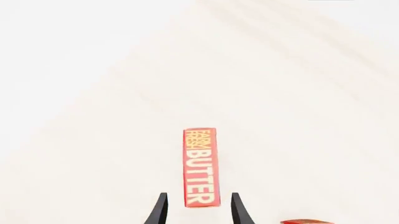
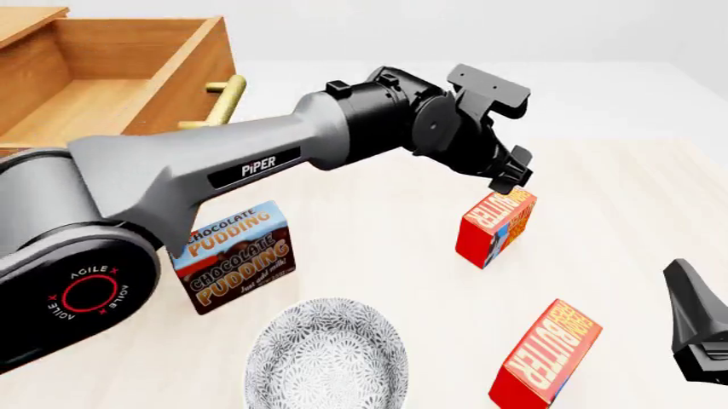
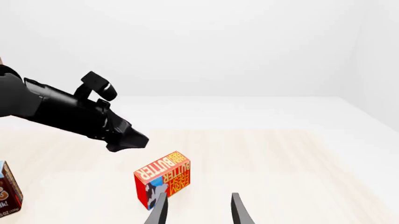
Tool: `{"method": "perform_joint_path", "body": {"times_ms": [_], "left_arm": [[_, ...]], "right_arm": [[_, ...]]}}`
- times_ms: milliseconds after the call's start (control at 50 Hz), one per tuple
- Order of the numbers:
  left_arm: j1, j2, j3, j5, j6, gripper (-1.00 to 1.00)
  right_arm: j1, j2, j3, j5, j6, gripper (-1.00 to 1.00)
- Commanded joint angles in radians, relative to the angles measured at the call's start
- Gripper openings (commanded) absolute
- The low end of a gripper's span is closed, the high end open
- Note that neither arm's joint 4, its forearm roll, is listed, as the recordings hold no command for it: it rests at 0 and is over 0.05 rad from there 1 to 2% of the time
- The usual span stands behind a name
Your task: Put the butter at the front in the top drawer of the cabinet and close it.
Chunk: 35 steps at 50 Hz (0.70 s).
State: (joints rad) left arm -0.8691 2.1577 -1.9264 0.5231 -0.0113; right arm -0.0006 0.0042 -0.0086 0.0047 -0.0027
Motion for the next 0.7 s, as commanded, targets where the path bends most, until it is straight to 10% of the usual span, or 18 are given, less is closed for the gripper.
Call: {"method": "perform_joint_path", "body": {"times_ms": [20, 700], "left_arm": [[-0.007, 0.033, 0.018, -0.048, -0.034, 1.00], [-0.006, 0.122, 0.038, -0.124, -0.086, 1.00]], "right_arm": [[0.000, 0.000, 0.001, -0.001, 0.001, 1.00], [0.000, 0.000, 0.001, -0.001, 0.001, 1.00]]}}
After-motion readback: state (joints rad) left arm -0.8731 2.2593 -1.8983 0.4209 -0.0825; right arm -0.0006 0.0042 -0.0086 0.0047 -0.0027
